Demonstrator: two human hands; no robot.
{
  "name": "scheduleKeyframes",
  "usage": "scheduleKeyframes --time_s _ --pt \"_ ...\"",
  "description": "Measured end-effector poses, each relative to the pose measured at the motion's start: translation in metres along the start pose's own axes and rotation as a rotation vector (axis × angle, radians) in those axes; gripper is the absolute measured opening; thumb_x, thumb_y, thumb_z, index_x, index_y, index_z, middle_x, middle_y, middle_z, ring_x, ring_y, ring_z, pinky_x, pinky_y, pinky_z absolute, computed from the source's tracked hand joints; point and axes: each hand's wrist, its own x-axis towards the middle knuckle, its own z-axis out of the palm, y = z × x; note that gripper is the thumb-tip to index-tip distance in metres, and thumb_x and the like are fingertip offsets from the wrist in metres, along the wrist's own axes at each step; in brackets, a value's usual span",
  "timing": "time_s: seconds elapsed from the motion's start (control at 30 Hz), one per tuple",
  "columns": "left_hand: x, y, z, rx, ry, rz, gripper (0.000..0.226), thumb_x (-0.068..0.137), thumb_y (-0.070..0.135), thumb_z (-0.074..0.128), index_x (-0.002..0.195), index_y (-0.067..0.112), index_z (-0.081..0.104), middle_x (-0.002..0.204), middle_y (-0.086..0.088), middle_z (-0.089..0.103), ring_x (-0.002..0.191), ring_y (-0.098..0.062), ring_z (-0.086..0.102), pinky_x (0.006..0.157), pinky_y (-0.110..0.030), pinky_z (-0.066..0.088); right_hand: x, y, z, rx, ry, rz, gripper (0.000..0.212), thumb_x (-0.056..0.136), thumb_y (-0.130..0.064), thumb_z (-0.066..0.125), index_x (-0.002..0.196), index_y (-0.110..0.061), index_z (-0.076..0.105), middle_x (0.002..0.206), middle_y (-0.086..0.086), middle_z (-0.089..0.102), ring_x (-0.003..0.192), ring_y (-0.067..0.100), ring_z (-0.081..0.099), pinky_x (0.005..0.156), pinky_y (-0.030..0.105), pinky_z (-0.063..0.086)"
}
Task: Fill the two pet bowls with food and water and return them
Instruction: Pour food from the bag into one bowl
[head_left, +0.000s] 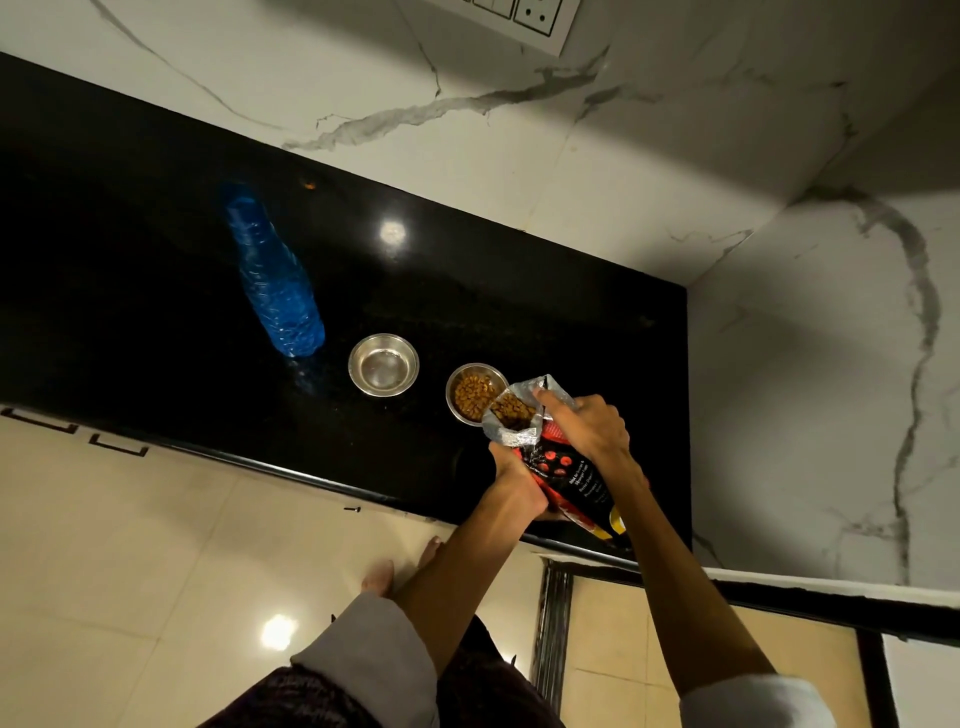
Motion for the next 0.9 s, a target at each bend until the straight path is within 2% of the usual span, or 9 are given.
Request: scheduleKeyframes --time_s 0.03,0.13,0.2,0.33,0.47,0.57,0.7,0.8,0.9 --pt "0.0001 0.0005 -0.0001 0.001 0.005 0.001 0.094 0.093 0.081 0.014 0.117 0.009 0.07 0.108 -0.023 0.069 0.097 -0.039 0.062 0.094 -0.06 0.042 0.0002 -0.0009 0.0 0.001 0.0 0.001 0.065 0.084 -0.086 0.052 0.061 -0.026 0.059 0.067 -0.009 0.057 0.068 0.015 0.057 0.072 0.032 0.044" --pt "-0.0016 0.0011 0.0008 0.007 0.005 0.001 0.093 0.094 0.08 0.015 0.124 0.01 0.068 0.118 -0.024 0.067 0.12 -0.043 0.059 0.102 -0.063 0.04 0.0013 -0.0019 0.0005 0.003 -0.012 0.012 0.066 0.084 -0.085 0.053 0.062 -0.023 0.062 0.066 -0.007 0.059 0.066 0.013 0.055 0.07 0.031 0.041" --pt "-0.0027 0.0028 0.0012 0.008 0.007 -0.01 0.097 0.092 0.082 0.014 0.123 0.009 0.068 0.123 -0.025 0.067 0.124 -0.044 0.057 0.105 -0.065 0.039 0.001 -0.0028 0.0001 0.01 -0.003 0.012 0.067 0.085 -0.085 0.053 0.063 -0.022 0.064 0.066 -0.007 0.06 0.064 0.011 0.054 0.067 0.03 0.039" --pt "0.0003 0.0025 0.0024 0.007 0.016 -0.004 0.101 0.089 0.087 0.014 0.119 0.008 0.07 0.113 -0.025 0.069 0.102 -0.042 0.062 0.094 -0.063 0.043 0.0022 -0.003 -0.002 0.008 -0.031 0.001 0.069 0.086 -0.084 0.052 0.062 -0.02 0.064 0.07 0.0 0.067 0.071 0.019 0.064 0.074 0.032 0.05" --pt "0.0016 0.0021 0.0033 0.026 0.01 -0.014 0.1 0.09 0.085 0.015 0.123 0.007 0.068 0.108 -0.024 0.067 0.115 -0.045 0.06 0.101 -0.066 0.04 0.0018 -0.0029 -0.0047 0.02 -0.017 -0.009 0.067 0.087 -0.082 0.053 0.061 -0.021 0.062 0.066 -0.003 0.063 0.068 0.018 0.061 0.07 0.031 0.045" --pt "-0.0002 0.0015 0.0039 0.022 -0.013 -0.015 0.106 0.084 0.092 0.015 0.121 0.008 0.069 0.105 -0.024 0.068 0.1 -0.043 0.062 0.093 -0.064 0.044 0.0015 -0.0012 -0.0043 0.016 -0.014 -0.013 0.066 0.088 -0.082 0.053 0.069 -0.02 0.067 0.07 -0.003 0.064 0.07 0.016 0.06 0.071 0.031 0.045" --pt "0.0027 0.0005 0.0035 0.032 0.004 -0.027 0.103 0.087 0.089 0.015 0.12 0.007 0.069 0.111 -0.024 0.068 0.118 -0.045 0.059 0.11 -0.067 0.037 0.0009 -0.0001 -0.0047 0.009 0.001 -0.013 0.066 0.087 -0.083 0.052 0.069 -0.021 0.065 0.07 -0.007 0.059 0.067 0.013 0.054 0.064 0.026 0.036" --pt "0.0024 0.0007 0.0035 0.023 0.008 -0.015 0.101 0.087 0.09 0.016 0.115 0.009 0.07 0.106 -0.022 0.069 0.098 -0.042 0.061 0.102 -0.066 0.04 0.002 0.0018 -0.0022 -0.01 -0.007 -0.017 0.06 0.087 -0.083 0.052 0.076 -0.025 0.063 0.077 -0.005 0.058 0.077 0.018 0.056 0.075 0.031 0.041" --pt "0.0033 0.0005 0.0031 0.032 0.016 -0.02 0.1 0.088 0.088 0.016 0.115 0.008 0.07 0.103 -0.022 0.069 0.099 -0.042 0.061 0.101 -0.065 0.041 0.0034 0.0025 -0.0013 0.006 -0.011 -0.023 0.067 0.086 -0.085 0.051 0.073 -0.021 0.069 0.076 -0.003 0.065 0.079 0.02 0.063 0.075 0.033 0.047"
